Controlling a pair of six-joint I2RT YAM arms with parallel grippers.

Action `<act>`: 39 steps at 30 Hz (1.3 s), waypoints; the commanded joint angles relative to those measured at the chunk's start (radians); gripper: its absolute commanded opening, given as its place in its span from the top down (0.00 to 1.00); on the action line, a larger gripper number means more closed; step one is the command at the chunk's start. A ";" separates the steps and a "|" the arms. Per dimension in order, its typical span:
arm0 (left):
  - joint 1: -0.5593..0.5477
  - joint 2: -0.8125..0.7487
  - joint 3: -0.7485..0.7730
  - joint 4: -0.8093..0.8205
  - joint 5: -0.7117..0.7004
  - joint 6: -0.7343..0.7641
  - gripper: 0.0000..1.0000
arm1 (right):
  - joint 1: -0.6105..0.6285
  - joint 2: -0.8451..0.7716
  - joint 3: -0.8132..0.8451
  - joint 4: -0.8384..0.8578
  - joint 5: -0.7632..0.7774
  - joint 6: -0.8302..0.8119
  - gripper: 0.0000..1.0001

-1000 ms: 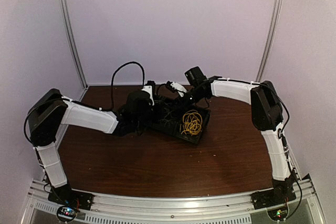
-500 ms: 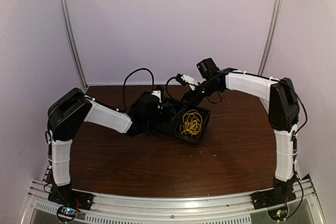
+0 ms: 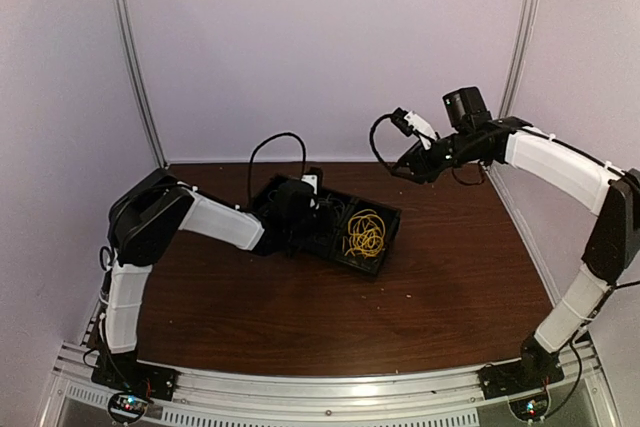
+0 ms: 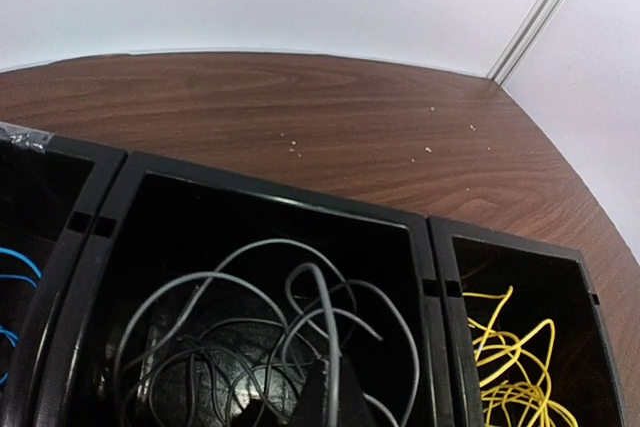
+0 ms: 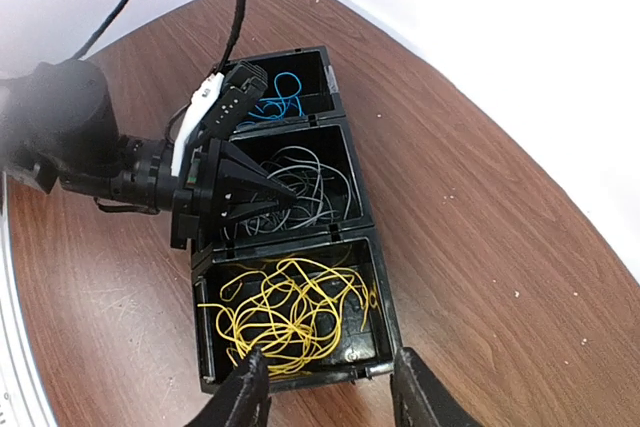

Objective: Untangle the cables

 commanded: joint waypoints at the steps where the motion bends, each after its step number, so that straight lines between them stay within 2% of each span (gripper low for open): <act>1: 0.006 -0.024 0.020 -0.036 0.030 0.023 0.98 | -0.039 -0.124 -0.089 0.016 -0.003 -0.018 0.56; 4: 0.005 -0.075 -0.011 -0.033 0.019 0.028 0.75 | -0.078 -0.179 -0.155 0.040 -0.005 -0.027 0.56; 8: 0.005 -0.144 -0.039 -0.046 0.006 0.049 0.58 | -0.139 -0.226 -0.240 0.090 -0.017 -0.026 0.55; 15: 0.005 -0.252 -0.066 -0.112 0.018 0.064 0.47 | -0.226 -0.250 -0.281 0.108 -0.069 -0.022 0.54; 20: 0.005 -0.343 -0.107 -0.173 0.004 0.074 0.44 | -0.254 -0.266 -0.284 0.121 -0.084 -0.012 0.54; 25: 0.005 -0.453 -0.108 -0.311 -0.060 0.153 0.37 | -0.284 -0.281 -0.257 0.118 -0.075 -0.001 0.52; 27: 0.006 -0.499 -0.092 -0.388 -0.086 0.211 0.31 | -0.308 -0.295 -0.255 0.134 -0.067 0.021 0.50; 30: 0.014 -0.561 -0.052 -0.561 -0.153 0.281 0.18 | -0.342 -0.323 -0.258 0.166 -0.036 0.053 0.44; 32: 0.034 -0.608 -0.043 -0.642 -0.200 0.309 0.09 | -0.366 -0.347 -0.264 0.192 -0.006 0.090 0.35; 33: 0.047 -0.635 -0.044 -0.673 -0.215 0.316 0.06 | -0.377 -0.363 -0.275 0.220 0.031 0.120 0.25; 34: 0.064 -0.663 -0.048 -0.698 -0.223 0.320 0.03 | -0.385 -0.379 -0.291 0.247 0.049 0.148 0.20; 35: 0.079 -0.705 -0.055 -0.716 -0.233 0.321 0.02 | -0.390 -0.396 -0.308 0.276 0.076 0.179 0.17; 36: 0.096 -0.740 -0.065 -0.725 -0.251 0.320 0.02 | -0.391 -0.414 -0.328 0.308 0.116 0.219 0.06; 37: 0.110 -0.773 -0.077 -0.732 -0.278 0.312 0.02 | -0.391 -0.432 -0.348 0.335 0.160 0.248 0.01; 39: 0.137 -0.851 -0.106 -0.732 -0.358 0.291 0.02 | -0.393 -0.468 -0.378 0.380 0.232 0.280 0.00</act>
